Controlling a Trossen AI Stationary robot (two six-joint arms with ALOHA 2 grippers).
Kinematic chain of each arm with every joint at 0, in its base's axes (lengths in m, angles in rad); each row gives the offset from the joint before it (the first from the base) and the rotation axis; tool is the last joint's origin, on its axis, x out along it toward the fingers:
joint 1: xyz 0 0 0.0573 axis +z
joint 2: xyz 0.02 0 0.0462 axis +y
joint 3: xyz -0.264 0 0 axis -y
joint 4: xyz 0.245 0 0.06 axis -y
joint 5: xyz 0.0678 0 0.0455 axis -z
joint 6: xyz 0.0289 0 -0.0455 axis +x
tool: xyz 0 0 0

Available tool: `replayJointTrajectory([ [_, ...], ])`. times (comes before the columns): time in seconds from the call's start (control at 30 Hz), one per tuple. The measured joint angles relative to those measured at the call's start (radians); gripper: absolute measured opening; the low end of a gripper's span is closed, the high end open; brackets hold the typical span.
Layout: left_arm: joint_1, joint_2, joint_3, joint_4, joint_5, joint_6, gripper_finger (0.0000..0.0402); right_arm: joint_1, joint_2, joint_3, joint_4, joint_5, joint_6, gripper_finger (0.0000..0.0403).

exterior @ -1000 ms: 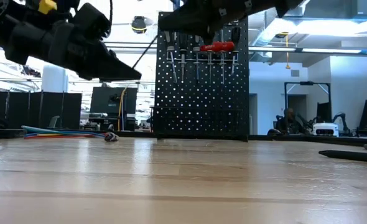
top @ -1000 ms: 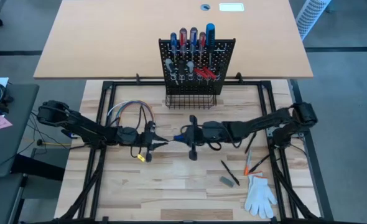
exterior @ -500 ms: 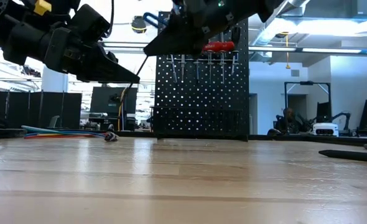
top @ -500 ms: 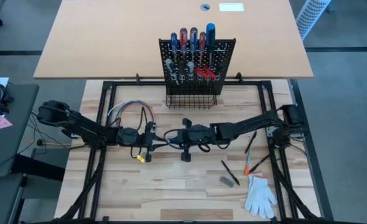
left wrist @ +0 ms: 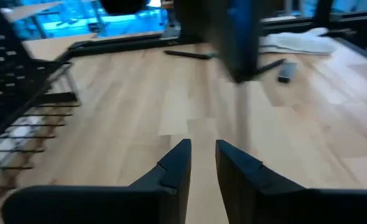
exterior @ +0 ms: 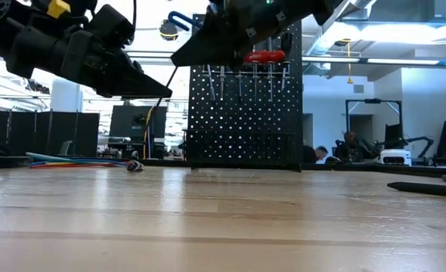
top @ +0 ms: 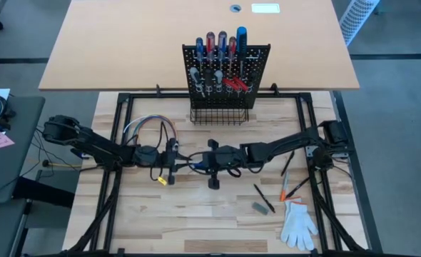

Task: Hang tools onto peg board
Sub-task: Hang the blue t handle screwdriver on the black peg board

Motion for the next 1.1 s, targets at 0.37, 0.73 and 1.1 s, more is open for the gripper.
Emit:
replayJointTrajectory([
  [0.37, -0.002, 0.001, 0.0, -0.005, 0.076, -0.072, 0.0165, -0.008, 0.0, 0.0, -0.033, 0.009, 0.023, 0.0012],
  [0.73, -0.002, 0.161, 0.116, -0.091, 0.072, -0.122, 0.0119, -0.007, 0.0, 0.0, -0.016, 0.01, 0.023, 0.0013],
  [1.1, -0.004, 0.13, 0.163, -0.228, 0.007, -0.105, 0.0012, -0.008, -0.001, 0.0, -0.061, 0.024, 0.023, 0.0013],
])
